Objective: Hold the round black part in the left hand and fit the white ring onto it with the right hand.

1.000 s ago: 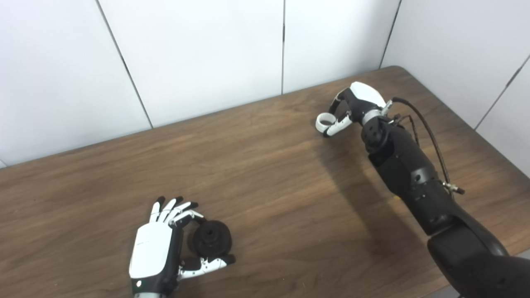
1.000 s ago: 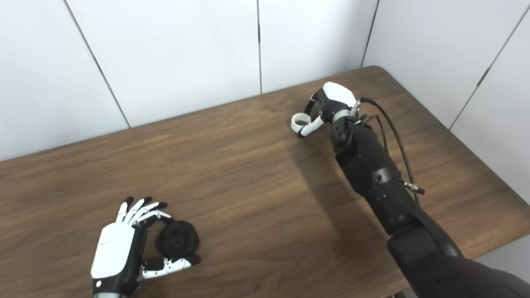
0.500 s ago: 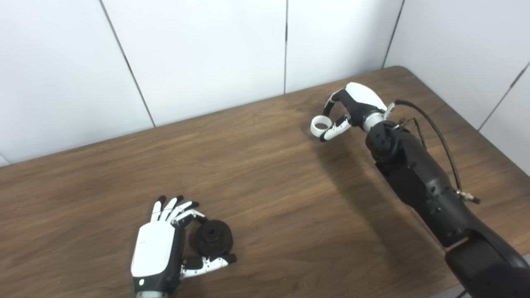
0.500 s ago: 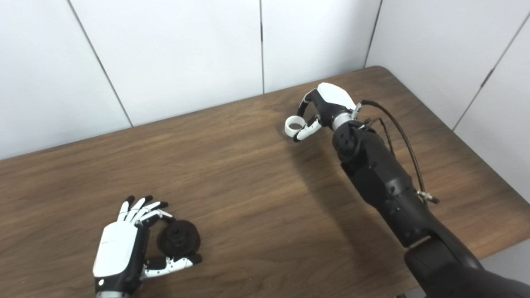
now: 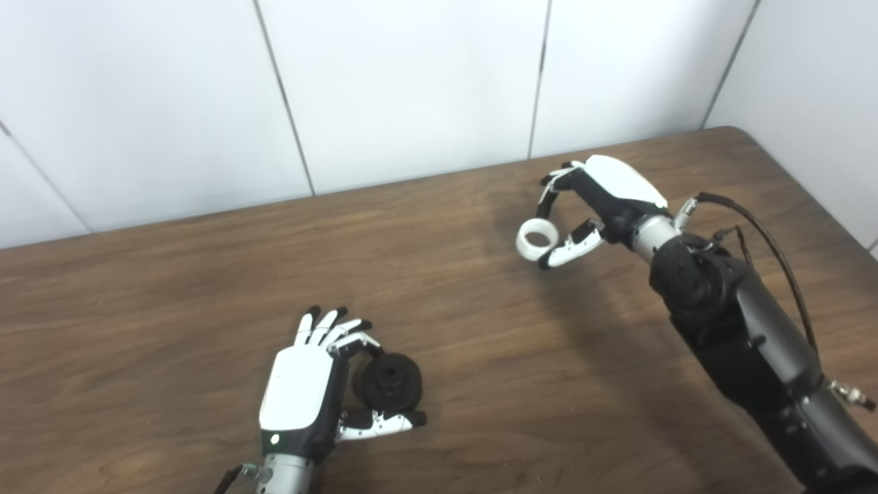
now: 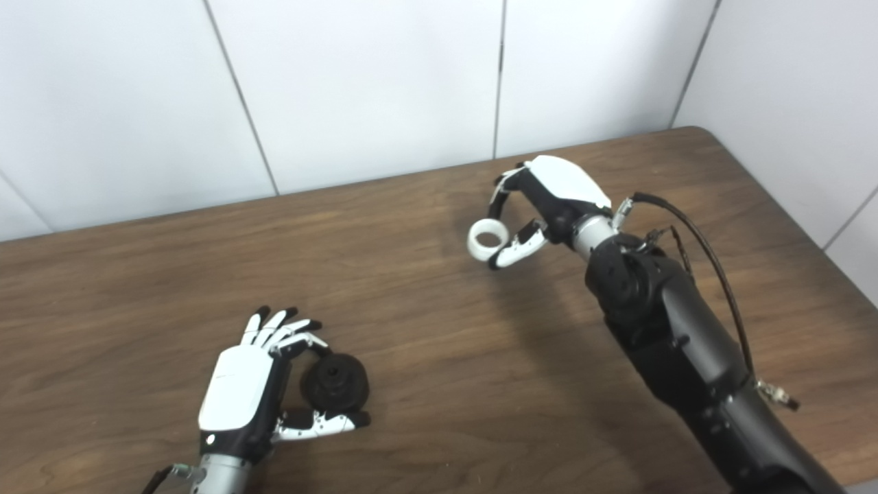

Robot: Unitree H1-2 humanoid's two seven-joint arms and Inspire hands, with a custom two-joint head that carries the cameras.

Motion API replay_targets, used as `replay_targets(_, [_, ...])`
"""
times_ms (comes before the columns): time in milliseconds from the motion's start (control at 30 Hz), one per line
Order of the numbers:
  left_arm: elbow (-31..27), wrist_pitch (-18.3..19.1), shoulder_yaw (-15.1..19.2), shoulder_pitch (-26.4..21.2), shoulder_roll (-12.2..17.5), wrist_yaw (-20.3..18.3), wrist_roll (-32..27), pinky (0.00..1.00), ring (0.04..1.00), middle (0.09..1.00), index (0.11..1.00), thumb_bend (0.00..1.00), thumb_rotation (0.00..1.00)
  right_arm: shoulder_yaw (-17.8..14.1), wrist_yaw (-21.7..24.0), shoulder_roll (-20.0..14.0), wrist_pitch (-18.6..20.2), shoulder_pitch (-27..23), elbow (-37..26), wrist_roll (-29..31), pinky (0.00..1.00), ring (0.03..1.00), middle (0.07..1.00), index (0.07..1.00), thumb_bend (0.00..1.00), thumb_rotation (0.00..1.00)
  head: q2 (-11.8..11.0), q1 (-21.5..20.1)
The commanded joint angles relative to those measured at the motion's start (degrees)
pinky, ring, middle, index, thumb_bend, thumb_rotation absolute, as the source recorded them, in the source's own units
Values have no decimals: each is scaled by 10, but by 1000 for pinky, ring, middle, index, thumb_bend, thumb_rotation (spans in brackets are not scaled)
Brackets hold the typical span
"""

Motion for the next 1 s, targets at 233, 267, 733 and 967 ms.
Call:
replay_targets(233, [39, 16, -22, 56, -15, 11, 7, 1000, 911, 792, 482, 523, 50, 5, 84, 32, 1, 18, -111, -36, 1000, 951, 845, 484, 524, 135, 20, 39])
replay_targets(267, [37, 19, -23, 57, -17, 10, 9, 1000, 912, 792, 482, 523, 51, 8, 91, 36, 1, 20, -121, -39, 1000, 949, 846, 484, 524, 135, 23, 46])
replay_targets(733, [27, 29, -29, 60, -26, 1, 13, 1000, 921, 795, 482, 523, 50, 60, 130, 107, -8, 51, -189, -57, 1000, 950, 840, 483, 524, 133, 44, 58])
replay_targets(967, [27, 31, -30, 60, -30, -4, 11, 1000, 921, 795, 483, 523, 50, 84, 132, 137, -5, 58, -183, -66, 1000, 964, 846, 483, 523, 132, 48, 58])
